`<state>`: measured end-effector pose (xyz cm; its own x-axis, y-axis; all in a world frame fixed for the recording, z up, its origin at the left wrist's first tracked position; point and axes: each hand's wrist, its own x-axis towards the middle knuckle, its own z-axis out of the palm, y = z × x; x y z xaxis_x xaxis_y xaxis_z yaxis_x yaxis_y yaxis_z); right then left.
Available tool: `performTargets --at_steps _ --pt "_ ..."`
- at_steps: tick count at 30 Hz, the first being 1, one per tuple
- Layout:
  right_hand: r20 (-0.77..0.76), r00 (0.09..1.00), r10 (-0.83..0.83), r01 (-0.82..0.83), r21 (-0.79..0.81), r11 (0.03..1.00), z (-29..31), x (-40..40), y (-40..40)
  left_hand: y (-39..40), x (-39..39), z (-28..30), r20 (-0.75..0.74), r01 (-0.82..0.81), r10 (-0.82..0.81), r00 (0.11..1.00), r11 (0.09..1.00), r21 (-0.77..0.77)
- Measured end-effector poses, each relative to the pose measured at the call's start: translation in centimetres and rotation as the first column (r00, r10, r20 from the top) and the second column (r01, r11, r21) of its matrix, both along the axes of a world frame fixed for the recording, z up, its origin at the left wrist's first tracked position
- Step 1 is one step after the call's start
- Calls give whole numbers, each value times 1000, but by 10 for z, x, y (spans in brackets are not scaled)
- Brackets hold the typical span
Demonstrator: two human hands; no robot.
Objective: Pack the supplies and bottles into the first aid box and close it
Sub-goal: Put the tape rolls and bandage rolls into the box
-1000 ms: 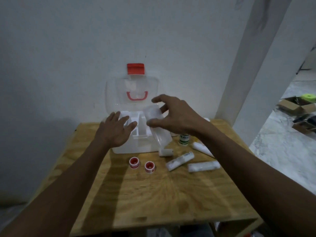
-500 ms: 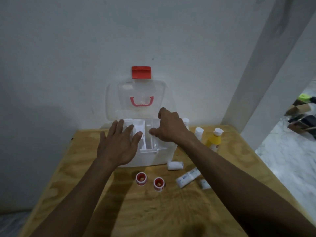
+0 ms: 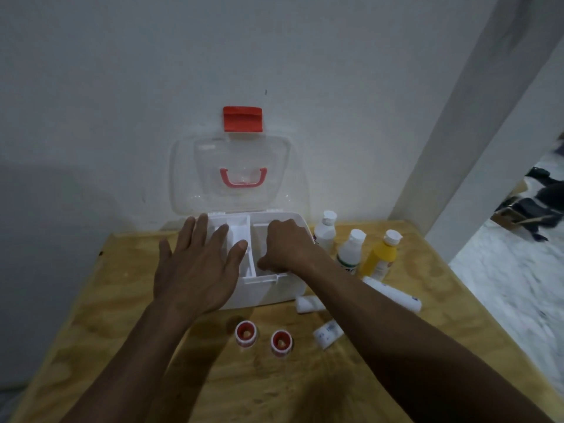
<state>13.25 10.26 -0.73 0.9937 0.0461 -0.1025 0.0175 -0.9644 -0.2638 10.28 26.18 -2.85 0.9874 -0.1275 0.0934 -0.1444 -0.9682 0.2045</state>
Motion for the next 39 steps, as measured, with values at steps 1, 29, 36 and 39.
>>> performTargets --at_steps 1,29,36,39 --pt "0 1000 4 -4 -1 1000 -1 0 0 0 0 0 0 -1 1 1000 1000 1" --pt "-280 954 -111 246 511 824 26 -12 8 -2 -2 1 -23 -5 6 1000 1000 30" --pt "-300 951 -74 237 556 796 19 -9 12 -1 -1 1 -24 -2 3 1000 999 41" --pt "-299 952 -66 234 571 787 17 -7 13 -2 -1 0 -21 0 0 1000 999 38"
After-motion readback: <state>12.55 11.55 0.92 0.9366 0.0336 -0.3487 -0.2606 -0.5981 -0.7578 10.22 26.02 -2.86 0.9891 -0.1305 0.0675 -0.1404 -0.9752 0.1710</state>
